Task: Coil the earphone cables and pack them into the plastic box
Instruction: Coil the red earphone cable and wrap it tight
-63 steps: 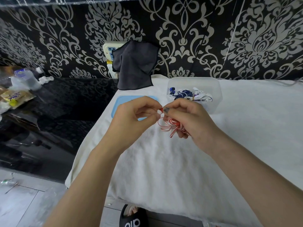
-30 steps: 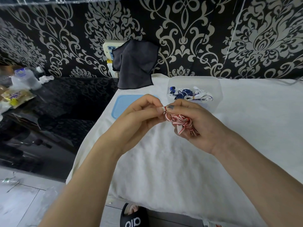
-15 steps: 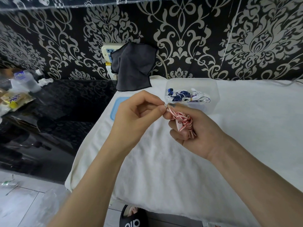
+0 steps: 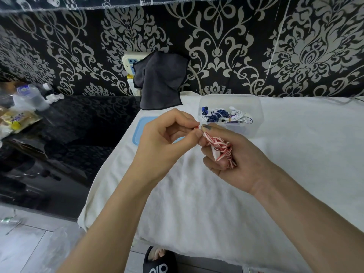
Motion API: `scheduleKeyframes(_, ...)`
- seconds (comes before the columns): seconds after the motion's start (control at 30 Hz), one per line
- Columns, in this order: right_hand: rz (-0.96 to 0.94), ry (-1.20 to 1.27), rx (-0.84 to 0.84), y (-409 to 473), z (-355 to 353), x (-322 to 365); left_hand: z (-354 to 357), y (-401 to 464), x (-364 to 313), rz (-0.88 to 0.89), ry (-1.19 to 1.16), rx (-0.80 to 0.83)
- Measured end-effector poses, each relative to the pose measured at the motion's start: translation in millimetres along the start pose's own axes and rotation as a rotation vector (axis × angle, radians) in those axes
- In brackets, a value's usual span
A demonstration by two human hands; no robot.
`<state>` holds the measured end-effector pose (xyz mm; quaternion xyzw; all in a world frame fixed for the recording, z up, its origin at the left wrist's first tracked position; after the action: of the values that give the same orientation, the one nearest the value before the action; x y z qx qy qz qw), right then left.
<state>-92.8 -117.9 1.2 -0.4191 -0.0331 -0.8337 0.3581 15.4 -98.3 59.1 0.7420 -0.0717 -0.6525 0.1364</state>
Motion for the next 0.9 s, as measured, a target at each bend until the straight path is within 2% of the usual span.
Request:
scheduleKeyframes(0.2, 0.009, -0.077, -0.099, -4.5, -4.5, 0.4, 0.1, 0.7, -1.7, 0.016, 0.037, 0.01)
scheduleKeyframes(0.4, -0.034, -0.077, -0.026, -1.8, -1.5, 4.4, -3.8, 0.2, -5.7, 0.024, 0.083, -0.01)
scheduleKeyframes(0.7, 0.028, -0.121, -0.106, 5.3, -7.6, -3.0, -15.3, -6.1, -10.0, 0.091, 0.383, -0.077)
scheduleKeyframes(0.9, -0.029, -0.211, -0.166, 10.3, -14.3, -0.9, -14.3, -10.4, -14.9, 0.238, 0.644, -0.066)
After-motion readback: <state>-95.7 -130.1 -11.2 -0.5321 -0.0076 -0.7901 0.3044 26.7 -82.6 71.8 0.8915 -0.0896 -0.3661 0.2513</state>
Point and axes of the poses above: each hand's wrist, its own y-axis towards the middle knuckle, its own z-axis out of the palm, x = y × z, the point moved 9 cm from there along y, towards the middle knuckle, and after that the axes turned 2 degrees about -z, right-handed, at the moved point
